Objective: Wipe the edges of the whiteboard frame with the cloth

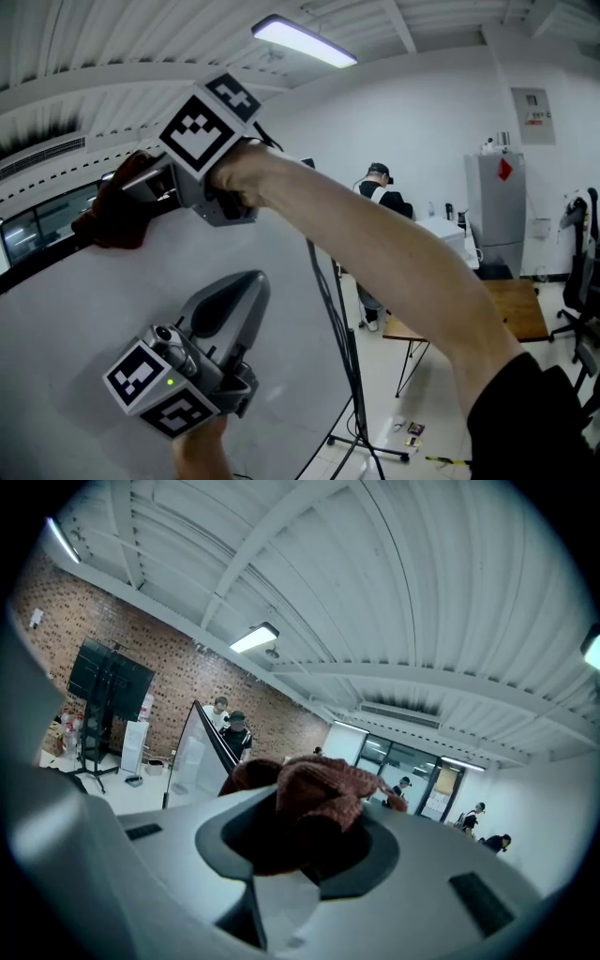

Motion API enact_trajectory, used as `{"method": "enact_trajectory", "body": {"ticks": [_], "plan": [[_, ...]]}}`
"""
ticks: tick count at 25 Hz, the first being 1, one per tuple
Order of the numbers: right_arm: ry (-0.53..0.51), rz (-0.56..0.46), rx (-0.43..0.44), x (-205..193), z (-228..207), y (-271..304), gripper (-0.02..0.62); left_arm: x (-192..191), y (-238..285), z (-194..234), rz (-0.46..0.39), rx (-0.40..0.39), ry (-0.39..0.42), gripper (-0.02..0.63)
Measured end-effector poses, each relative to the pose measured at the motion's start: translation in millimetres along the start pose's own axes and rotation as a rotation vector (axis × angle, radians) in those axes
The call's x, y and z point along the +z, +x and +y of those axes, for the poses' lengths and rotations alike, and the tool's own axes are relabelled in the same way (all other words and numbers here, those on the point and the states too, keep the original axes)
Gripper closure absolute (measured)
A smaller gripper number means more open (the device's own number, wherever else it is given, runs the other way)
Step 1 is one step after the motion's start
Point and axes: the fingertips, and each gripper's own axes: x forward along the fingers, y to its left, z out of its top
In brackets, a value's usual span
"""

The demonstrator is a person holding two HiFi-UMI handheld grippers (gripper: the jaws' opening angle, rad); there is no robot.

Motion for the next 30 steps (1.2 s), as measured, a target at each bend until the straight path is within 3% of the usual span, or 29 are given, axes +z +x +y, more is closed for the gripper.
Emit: {"method": "enact_trajectory", "body": {"ticks": [17, 21, 30], "plan": [[0.050, 0.044, -0.051, -20.8, -30.5, -1.0, 0.460, -8.1, 7.7, 22.7, -0.069, -0.185, 0.001, 0.615], [-0.028, 0.056, -0.082, -35.4, -68.2, -42.3, 0.460, -28.6, 47.4, 35.3, -0.075, -0.215, -0.018, 0.615], [-0.025, 0.032, -0.093, -71.1, -116.2, -121.4, 0.460, -71.5, 124.6, 35.7, -0.052, -0.236, -0.016, 0.615]]}}
